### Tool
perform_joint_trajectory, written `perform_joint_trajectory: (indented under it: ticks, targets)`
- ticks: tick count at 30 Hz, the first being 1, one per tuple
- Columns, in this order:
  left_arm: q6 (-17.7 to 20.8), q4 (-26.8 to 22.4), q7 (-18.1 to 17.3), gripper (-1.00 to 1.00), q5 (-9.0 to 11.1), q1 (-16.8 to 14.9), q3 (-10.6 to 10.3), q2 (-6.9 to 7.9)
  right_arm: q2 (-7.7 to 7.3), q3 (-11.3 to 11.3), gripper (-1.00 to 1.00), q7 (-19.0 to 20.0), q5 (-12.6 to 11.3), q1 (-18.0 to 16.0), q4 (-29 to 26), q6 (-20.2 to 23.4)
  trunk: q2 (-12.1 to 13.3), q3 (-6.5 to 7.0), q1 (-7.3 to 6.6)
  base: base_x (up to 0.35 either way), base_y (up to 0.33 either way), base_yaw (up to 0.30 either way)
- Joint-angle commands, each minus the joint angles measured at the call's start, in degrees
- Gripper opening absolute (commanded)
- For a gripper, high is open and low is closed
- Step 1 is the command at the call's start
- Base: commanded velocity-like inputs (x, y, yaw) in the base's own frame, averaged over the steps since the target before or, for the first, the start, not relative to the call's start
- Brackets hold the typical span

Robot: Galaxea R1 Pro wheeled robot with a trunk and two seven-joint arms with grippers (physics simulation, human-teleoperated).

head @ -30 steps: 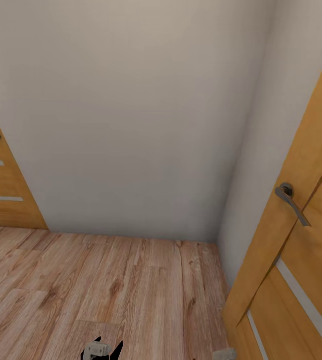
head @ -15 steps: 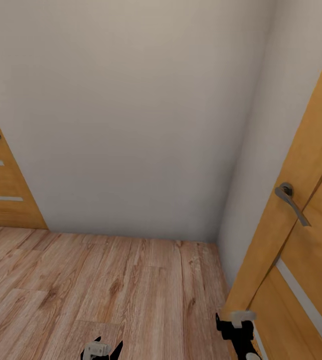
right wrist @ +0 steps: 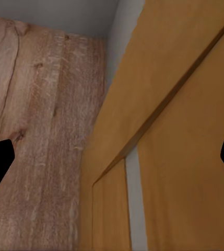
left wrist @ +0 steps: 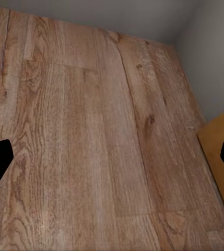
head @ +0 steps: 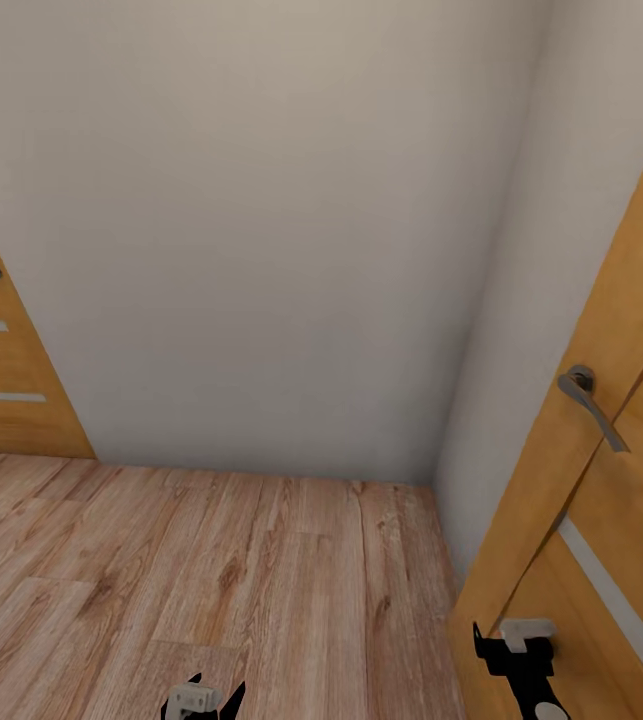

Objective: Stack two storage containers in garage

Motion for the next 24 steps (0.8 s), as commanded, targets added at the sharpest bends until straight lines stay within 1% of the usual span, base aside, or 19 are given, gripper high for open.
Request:
perform_joint_trajectory:
  ticks: [1, 6, 7, 8, 10, 11, 13, 16, 17, 19, 20, 21, 22, 23, 24]
  targets:
    - [-0.05, 0.00, -0.37, 1.00, 0.61, -0.02, -0.31, 0.02, -0.07, -0.22, 1.00, -0.60, -0.91, -0.06, 0.03, -0.36, -0.03, -0.05, 0.00, 0.000, 0.000, 0.000]
    - [-0.05, 0.01, -0.38, 1.00, 0.61, -0.02, -0.31, 0.02, 0.44, -0.09, 1.00, -0.54, -0.99, -0.06, 0.06, -0.37, -0.03, -0.05, 0.00, 0.000, 0.000, 0.000]
    - [-0.05, 0.00, -0.38, 1.00, 0.61, -0.02, -0.31, 0.02, 1.23, -0.05, 1.00, -0.47, -1.01, -0.06, 0.08, -0.37, -0.03, -0.05, 0.00, 0.000, 0.000, 0.000]
    - [-0.05, -0.01, -0.39, 1.00, 0.61, -0.02, -0.33, 0.02, 4.39, 0.10, 1.00, -0.31, -0.89, -0.02, 0.10, -0.35, -0.03, -0.05, 0.00, 0.000, 0.000, 0.000]
    - [-0.05, -0.01, -0.38, 1.00, 0.61, -0.02, -0.33, 0.02, 6.34, 0.19, 1.00, -0.26, -0.78, 0.00, 0.11, -0.33, -0.03, -0.05, 0.00, 0.000, 0.000, 0.000]
    - [-0.05, 0.01, -0.38, 1.00, 0.61, -0.02, -0.32, 0.02, 8.13, 0.24, 1.00, -0.19, -0.72, 0.01, 0.13, -0.30, -0.03, -0.05, 0.00, 0.000, 0.000, 0.000]
    - [-0.05, 0.00, -0.38, 1.00, 0.61, -0.02, -0.32, 0.02, 9.45, 0.30, 1.00, -0.09, -0.68, 0.02, 0.15, -0.27, -0.03, -0.05, 0.00, 0.000, 0.000, 0.000]
    - [-0.05, -0.01, -0.41, 1.00, 0.61, -0.04, -0.33, 0.02, 10.65, 0.35, 1.00, 0.74, -0.64, 0.04, 0.21, -0.24, -0.03, -0.05, 0.00, 0.000, 0.000, 0.000]
    - [-0.05, -0.02, -0.40, 1.00, 0.61, -0.04, -0.33, 0.02, 11.13, 0.35, 1.00, 2.39, -0.63, 0.09, 0.27, -0.23, -0.03, -0.05, 0.00, 0.000, 0.000, 0.000]
    - [-0.05, -0.02, -0.39, 1.00, 0.61, -0.03, -0.33, 0.02, 11.41, 0.34, 1.00, 4.70, -0.64, 0.18, 0.39, -0.16, -0.03, -0.05, 0.00, 0.000, 0.000, 0.000]
    - [-0.05, -0.02, -0.38, 1.00, 0.61, -0.03, -0.33, 0.02, 11.59, 0.33, 1.00, 7.07, -0.66, 0.30, 0.58, -0.11, -0.03, -0.05, 0.00, 0.000, 0.000, 0.000]
    - [-0.05, -0.01, -0.38, 1.00, 0.61, -0.02, -0.32, 0.02, 11.66, 0.31, 1.00, 8.11, -0.66, 0.35, 0.81, -0.10, -0.03, -0.05, 0.00, 0.000, 0.000, 0.000]
    - [-0.05, 0.01, -0.38, 1.00, 0.61, -0.02, -0.32, 0.02, 11.75, 0.29, 1.00, 9.89, -0.67, 0.48, 1.78, -0.08, -0.03, -0.05, 0.00, 0.000, 0.000, 0.000]
    - [-0.05, 0.01, -0.38, 1.00, 0.61, -0.02, -0.32, 0.02, 11.78, 0.28, 1.00, 10.62, -0.68, 0.55, 2.55, -0.10, -0.03, -0.05, 0.00, 0.000, 0.000, 0.000]
    - [-0.05, 0.02, -0.37, 1.00, 0.61, -0.02, -0.32, 0.02, 11.83, 0.27, 1.00, 11.73, -0.68, 0.66, 4.48, -0.17, -0.03, -0.05, 0.00, 0.000, 0.000, 0.000]
